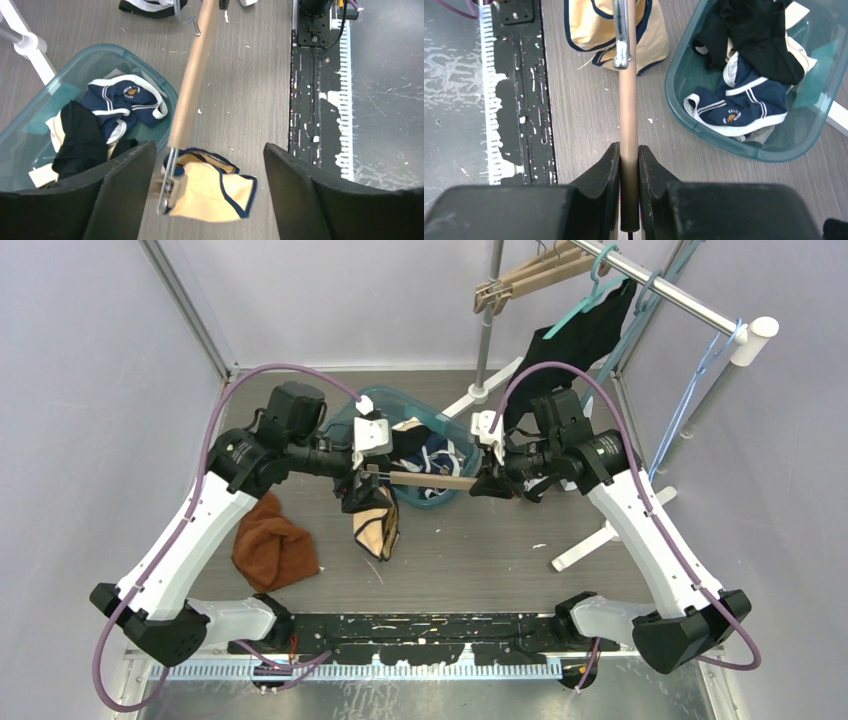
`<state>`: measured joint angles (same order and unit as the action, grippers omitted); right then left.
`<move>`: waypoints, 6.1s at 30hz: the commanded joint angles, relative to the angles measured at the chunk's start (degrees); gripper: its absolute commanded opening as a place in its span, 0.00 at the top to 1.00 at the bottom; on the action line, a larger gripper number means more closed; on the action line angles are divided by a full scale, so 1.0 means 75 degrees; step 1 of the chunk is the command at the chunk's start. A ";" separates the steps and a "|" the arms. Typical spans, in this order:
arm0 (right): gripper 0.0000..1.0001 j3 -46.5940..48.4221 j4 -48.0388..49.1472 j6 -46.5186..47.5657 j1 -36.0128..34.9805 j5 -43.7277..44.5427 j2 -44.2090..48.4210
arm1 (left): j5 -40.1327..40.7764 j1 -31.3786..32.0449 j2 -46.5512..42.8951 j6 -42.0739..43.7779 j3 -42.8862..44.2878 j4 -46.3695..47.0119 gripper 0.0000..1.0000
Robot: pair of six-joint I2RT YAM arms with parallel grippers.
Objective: Remove the underwear clipped to the hanger
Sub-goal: Remove the underwear from the hanger, then move the hanger to the clothesline.
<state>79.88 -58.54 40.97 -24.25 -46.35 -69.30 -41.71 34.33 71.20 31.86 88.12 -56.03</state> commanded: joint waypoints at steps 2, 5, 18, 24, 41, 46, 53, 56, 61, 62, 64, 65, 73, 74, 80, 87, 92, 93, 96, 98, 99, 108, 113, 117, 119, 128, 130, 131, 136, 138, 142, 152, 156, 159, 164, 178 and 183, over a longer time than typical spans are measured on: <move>0.99 -0.0264 0.0424 0.0014 0.0242 0.0093 0.0569 | 0.0216 -0.0276 -0.0435 -0.0121 0.0014 0.0086 0.12; 0.99 -0.0420 0.0429 0.0084 0.0502 -0.0113 0.0806 | 0.0475 -0.0440 -0.0554 -0.0120 0.0076 -0.0105 0.05; 0.99 -0.0491 -0.0145 0.0490 0.1145 -0.1024 0.1286 | 0.0349 -0.0878 -0.0600 -0.0020 0.0099 -0.0491 0.01; 0.99 -0.0169 -0.0554 0.0725 0.1205 -0.1366 0.0951 | -0.0838 -0.0897 -0.0258 -0.0204 0.0015 -0.0021 0.02; 0.99 -0.0110 -0.0737 0.0982 0.1192 -0.1461 0.0890 | -0.1866 -0.0887 0.0151 -0.0932 -0.0475 0.1033 0.39; 0.99 -0.0139 -0.0703 0.0969 0.1186 -0.1440 0.0860 | -0.1891 -0.0895 0.0150 -0.0969 -0.0526 0.1066 0.52; 0.99 -0.0285 -0.0548 0.0878 0.1186 -0.1374 0.0892 | -0.2016 -0.0890 0.0045 -0.1202 -0.0966 0.1584 0.87; 0.99 -0.0296 -0.0528 0.0859 0.1193 -0.1344 0.0895 | -0.2051 -0.0893 -0.0011 -0.1264 -0.1128 0.1749 1.00; 0.99 -0.0293 -0.0483 0.0815 0.1188 -0.1321 0.0918 | -0.2050 -0.0895 -0.0035 -0.1238 -0.1188 0.1775 1.00; 0.99 -0.0300 -0.0474 0.0798 0.1188 -0.1312 0.0919 | -0.2036 -0.0897 -0.0036 -0.1222 -0.1199 0.1766 1.00; 0.99 -0.0321 -0.0452 0.0787 0.1194 -0.1300 0.0902 | -0.1996 -0.0891 -0.0046 -0.1170 -0.1214 0.1766 1.00; 0.99 -0.0331 -0.0445 0.0775 0.1191 -0.1291 0.0897 | -0.1966 -0.0889 -0.0058 -0.1146 -0.1231 0.1755 0.98; 0.99 -0.0244 -0.0414 0.0696 0.1188 -0.1236 0.0740 | -0.1250 -0.0894 -0.0141 -0.0736 -0.1008 0.1424 0.26; 0.99 -0.0203 -0.0429 0.0695 0.1176 -0.1239 0.0696 | -0.1170 -0.0895 -0.0133 -0.0668 -0.0917 0.1340 0.22; 0.99 0.0133 -0.0578 0.0697 0.0802 -0.1025 0.0333 | -0.1114 -0.0875 0.0022 -0.0430 -0.0230 0.0921 0.01; 0.99 0.0751 -0.0513 0.0442 0.0225 -0.0702 -0.0077 | -0.0499 -0.0092 0.0610 -0.0172 0.0662 0.0391 0.06; 0.99 0.0917 -0.0607 0.0585 0.0116 -0.0705 -0.0189 | 0.0240 0.0478 0.0895 0.0497 0.0929 -0.0235 0.12; 0.99 0.0894 -0.0604 0.0603 0.0115 -0.0665 -0.0180 | 0.0313 0.0489 0.0918 0.0563 0.0920 -0.0291 0.16; 0.99 0.0701 -0.0560 0.0627 0.0115 -0.0614 -0.0062 | 0.0353 0.0502 0.0925 0.0656 0.0803 -0.0336 0.25; 0.99 0.0571 -0.0452 0.0556 0.0119 -0.0644 0.0048 | 0.0288 0.0516 0.0926 0.0685 0.0723 -0.0332 0.29; 0.99 0.0522 -0.0411 0.0519 0.0117 -0.0673 0.0084 | 0.0262 0.0539 0.0932 0.0698 0.0695 -0.0307 0.31; 0.99 0.0482 -0.0479 0.0474 0.0114 -0.0751 0.0075 | 0.0028 0.0787 0.1195 0.0700 0.0783 -0.0337 0.44; 0.99 0.0451 -0.0491 0.0501 0.0114 -0.0697 0.0088 | 0.0027 0.0879 0.1283 0.0751 0.0939 -0.0411 0.51; 0.99 0.0351 -0.0460 0.0536 0.0113 -0.0625 0.0125 | 0.0027 0.0913 0.1359 0.0779 0.1056 -0.0474 0.63; 0.99 0.0271 -0.0419 0.0528 0.0113 -0.0586 0.0188 | 0.0074 0.0913 0.1378 0.0839 0.1034 -0.0486 0.74; 0.70 0.0250 0.0015 -0.0067 0.0283 -0.0257 0.0490 | 0.1046 0.0919 0.1118 0.0333 0.1127 -0.0018 1.00; 0.55 0.0401 0.0137 -0.0315 0.0401 -0.0113 0.0546 | 0.1435 0.0916 0.1087 0.0200 0.1352 -0.0017 1.00; 0.36 0.0490 0.0247 -0.0511 0.0493 -0.0015 0.0590 | 0.1664 0.0914 0.1094 0.0140 0.1487 -0.0029 1.00; 0.08 0.1227 0.0733 -0.1394 0.1065 0.0758 0.0813 | 0.2867 0.0901 0.1227 -0.0124 0.2354 -0.0175 1.00; 0.07 0.1603 0.0824 -0.1638 0.1143 0.1210 0.0863 | 0.3300 0.0900 0.1324 -0.0353 0.2750 -0.0113 1.00; 0.07 0.2242 0.0951 -0.2075 0.1178 0.2458 0.0809 | 0.4149 0.0905 0.1627 -0.0934 0.3550 0.0158 1.00; 0.07 0.3244 0.1443 -0.2335 0.1174 0.5044 0.0732 | 0.4747 0.0907 0.1705 -0.1482 0.4041 0.0624 1.00; 0.07 0.4431 0.1661 -0.2321 0.1173 0.6433 0.0344 | 0.4742 0.0900 0.1569 -0.1471 0.3864 0.0701 1.00; 0.07 0.5365 0.1887 -0.2265 0.1182 0.7307 -0.0064 | 0.4742 0.0907 0.1450 -0.1459 0.3711 0.0760 1.00; 0.07 0.6237 0.2349 -0.1464 0.1179 0.8540 -0.0704 | 0.4776 0.0898 0.1289 -0.1384 0.3485 0.0830 1.00; 0.14 0.7324 0.2872 0.0053 0.1580 0.9597 -0.2376 | 0.4846 0.0891 0.1109 -0.1034 0.2873 0.1067 1.00; 0.16 0.6471 0.2926 -0.0564 0.1933 0.8571 -0.1919 | 0.4785 0.0899 0.1108 -0.1056 0.2895 0.1068 1.00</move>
<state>131.37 -40.49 38.59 -11.16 22.11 -88.84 -5.80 41.12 82.06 23.44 108.92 -52.95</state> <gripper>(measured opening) 0.845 0.089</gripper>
